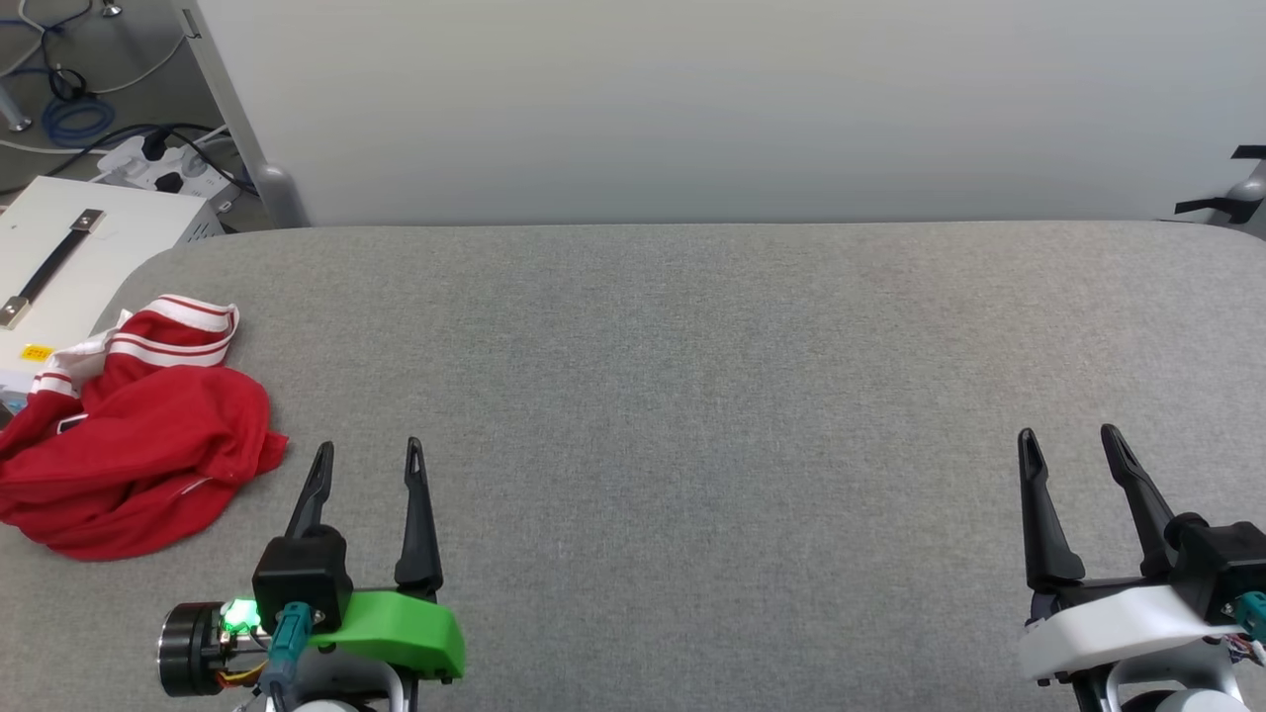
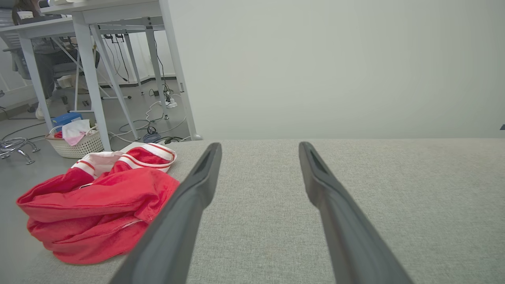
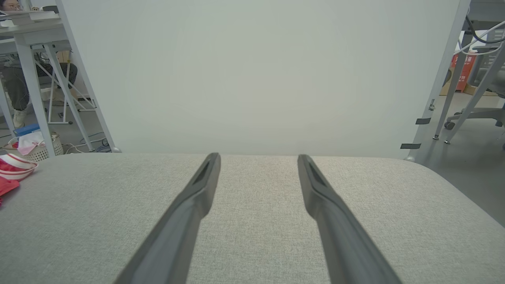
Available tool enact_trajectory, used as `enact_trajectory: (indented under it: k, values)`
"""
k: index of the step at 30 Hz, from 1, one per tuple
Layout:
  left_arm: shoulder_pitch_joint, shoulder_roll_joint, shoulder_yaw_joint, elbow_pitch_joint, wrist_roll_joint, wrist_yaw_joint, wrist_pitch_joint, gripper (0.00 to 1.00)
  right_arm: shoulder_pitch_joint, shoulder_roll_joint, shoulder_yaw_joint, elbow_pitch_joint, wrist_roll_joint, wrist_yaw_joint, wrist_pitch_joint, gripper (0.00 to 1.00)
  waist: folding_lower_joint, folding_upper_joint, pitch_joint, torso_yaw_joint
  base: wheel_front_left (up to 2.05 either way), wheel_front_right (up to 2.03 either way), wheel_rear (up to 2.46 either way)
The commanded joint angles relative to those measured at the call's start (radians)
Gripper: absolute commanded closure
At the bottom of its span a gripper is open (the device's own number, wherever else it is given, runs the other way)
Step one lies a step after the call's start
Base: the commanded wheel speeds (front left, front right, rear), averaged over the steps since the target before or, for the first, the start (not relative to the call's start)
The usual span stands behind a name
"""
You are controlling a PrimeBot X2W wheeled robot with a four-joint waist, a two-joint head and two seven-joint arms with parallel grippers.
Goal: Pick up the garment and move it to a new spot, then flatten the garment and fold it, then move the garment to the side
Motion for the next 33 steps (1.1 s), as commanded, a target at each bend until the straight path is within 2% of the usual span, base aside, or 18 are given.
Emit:
enact_trajectory:
  k: [1,33]
  values:
    - [0.01,-0.003,-0.002,-0.004,-0.005,0.008,-0.01,0.0,0.013,-0.001,-0.003,-0.009,0.014,0.0,-0.014,0.0,0.0,0.0,0.0,0.0,0.0,0.0,0.0]
    - [0.027,-0.004,-0.024,0.003,-0.018,0.023,-0.081,0.0,0.047,-0.001,-0.003,-0.039,0.046,-0.001,-0.084,0.0,0.0,0.0,0.007,0.011,0.0,0.0,0.0]
